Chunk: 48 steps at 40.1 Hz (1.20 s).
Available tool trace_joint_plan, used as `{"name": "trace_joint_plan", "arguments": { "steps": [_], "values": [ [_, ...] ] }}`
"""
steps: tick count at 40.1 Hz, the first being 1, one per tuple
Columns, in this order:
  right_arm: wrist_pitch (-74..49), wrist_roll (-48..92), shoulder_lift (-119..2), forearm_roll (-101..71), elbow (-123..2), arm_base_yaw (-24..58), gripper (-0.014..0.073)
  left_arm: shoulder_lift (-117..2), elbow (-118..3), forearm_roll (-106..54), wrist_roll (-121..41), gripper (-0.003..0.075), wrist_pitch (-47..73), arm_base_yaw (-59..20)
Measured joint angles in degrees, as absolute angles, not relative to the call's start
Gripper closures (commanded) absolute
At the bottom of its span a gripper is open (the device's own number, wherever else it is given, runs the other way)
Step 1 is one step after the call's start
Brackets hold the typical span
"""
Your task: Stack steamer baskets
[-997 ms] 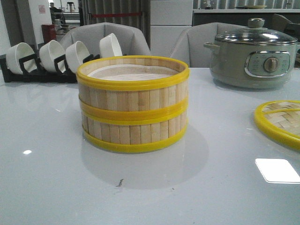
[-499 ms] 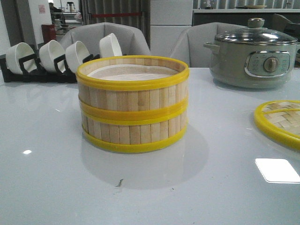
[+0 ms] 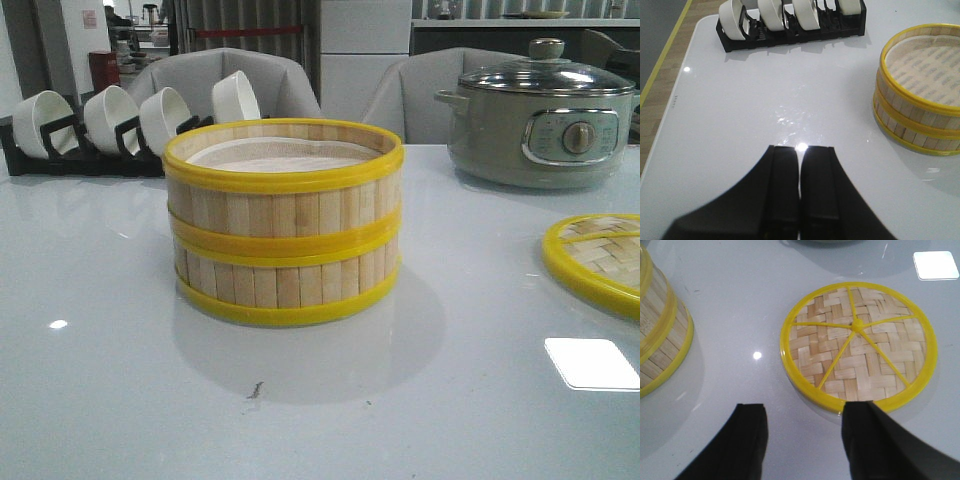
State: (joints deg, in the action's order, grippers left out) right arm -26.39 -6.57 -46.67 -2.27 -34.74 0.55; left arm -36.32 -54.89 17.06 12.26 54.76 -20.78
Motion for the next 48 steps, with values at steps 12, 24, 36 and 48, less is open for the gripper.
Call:
{"name": "trace_joint_plan", "arguments": {
  "steps": [12, 24, 36, 48],
  "values": [
    [-26.39, -6.57, -46.67, -2.27, -34.74, 0.55, 0.0171, -36.32, -54.89, 17.06, 12.26, 0.0628, 54.86, -20.78],
    [-26.39, -6.57, -46.67, -2.27, -34.74, 0.55, 0.0171, -36.32, -54.89, 17.06, 12.26, 0.0628, 54.86, -20.78],
    [-25.66, -6.57, -46.67, -2.39, -34.74, 0.55, 0.0171, -36.32, -54.89, 17.06, 12.26, 0.0628, 54.86, -20.78],
    [-24.41, -6.57, -46.67, -3.37, -34.74, 0.55, 0.0171, -36.32, -54.89, 17.06, 12.26, 0.0628, 54.86, -20.78]
  ]
}}
